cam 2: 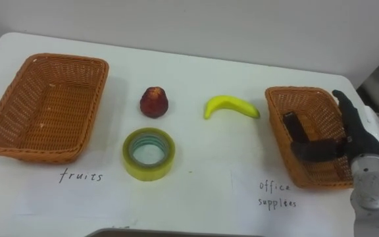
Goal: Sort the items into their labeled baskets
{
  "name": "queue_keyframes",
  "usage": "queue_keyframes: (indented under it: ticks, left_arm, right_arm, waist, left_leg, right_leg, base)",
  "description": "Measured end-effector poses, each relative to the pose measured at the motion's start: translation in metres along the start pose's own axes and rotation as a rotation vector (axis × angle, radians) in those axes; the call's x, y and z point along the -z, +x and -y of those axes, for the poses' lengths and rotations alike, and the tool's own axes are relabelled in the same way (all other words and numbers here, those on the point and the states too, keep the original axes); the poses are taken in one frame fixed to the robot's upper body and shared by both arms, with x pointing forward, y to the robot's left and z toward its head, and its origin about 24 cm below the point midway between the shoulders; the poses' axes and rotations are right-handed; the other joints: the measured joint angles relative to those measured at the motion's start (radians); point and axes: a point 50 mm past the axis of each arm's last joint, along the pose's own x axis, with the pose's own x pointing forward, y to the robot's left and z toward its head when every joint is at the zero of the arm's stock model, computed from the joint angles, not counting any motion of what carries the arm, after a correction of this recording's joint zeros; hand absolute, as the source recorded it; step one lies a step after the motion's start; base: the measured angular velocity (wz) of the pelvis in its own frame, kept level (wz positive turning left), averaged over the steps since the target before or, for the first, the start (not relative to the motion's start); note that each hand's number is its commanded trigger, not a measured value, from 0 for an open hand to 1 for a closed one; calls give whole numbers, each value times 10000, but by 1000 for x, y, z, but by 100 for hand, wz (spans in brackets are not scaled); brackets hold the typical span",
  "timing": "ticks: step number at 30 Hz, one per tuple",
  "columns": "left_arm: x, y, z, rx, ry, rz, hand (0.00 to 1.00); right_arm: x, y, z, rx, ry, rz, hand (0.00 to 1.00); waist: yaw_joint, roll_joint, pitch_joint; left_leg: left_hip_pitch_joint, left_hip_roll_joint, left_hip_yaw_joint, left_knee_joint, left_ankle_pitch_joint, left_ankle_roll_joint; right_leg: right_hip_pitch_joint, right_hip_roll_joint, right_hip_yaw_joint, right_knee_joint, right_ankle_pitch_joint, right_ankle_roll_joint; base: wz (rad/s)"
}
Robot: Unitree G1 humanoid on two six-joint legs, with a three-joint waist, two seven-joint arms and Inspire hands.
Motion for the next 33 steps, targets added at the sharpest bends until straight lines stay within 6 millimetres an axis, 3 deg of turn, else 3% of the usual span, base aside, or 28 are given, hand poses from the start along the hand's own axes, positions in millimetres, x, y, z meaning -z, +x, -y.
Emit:
queue_keyframes:
  ticks: [8, 19, 33]
  left_arm:
    - [0, 0, 0, -5, 9, -7, 0]
    - [7, 1, 2, -106, 24, -273, 0]
    - [8, 2, 4, -2, 63, -375, 0]
  right_arm:
    - [0, 0, 0, 58, -23, 7, 0]
    - [-27, -4, 14, 982, -78, 1213, 0]
    - [-37, -6, 20, 1636, -37, 1785, 0]
  waist:
    - [4, 6, 3]
    - [22, -73, 59]
    - [209, -52, 108]
  left_leg:
    - [2, 0, 1, 18, 0, 0]
    - [-4, 17, 107, -7, -1, -1]
    - [0, 29, 186, -25, -2, 0]
  right_leg:
    - [-4, 3, -7, 13, 0, 0]
    - [-64, 24, 28, 16, 1, -1]
    - [-182, 19, 28, 158, 1, 0]
  base:
    - [0]
    - [-2]
    - [-1]
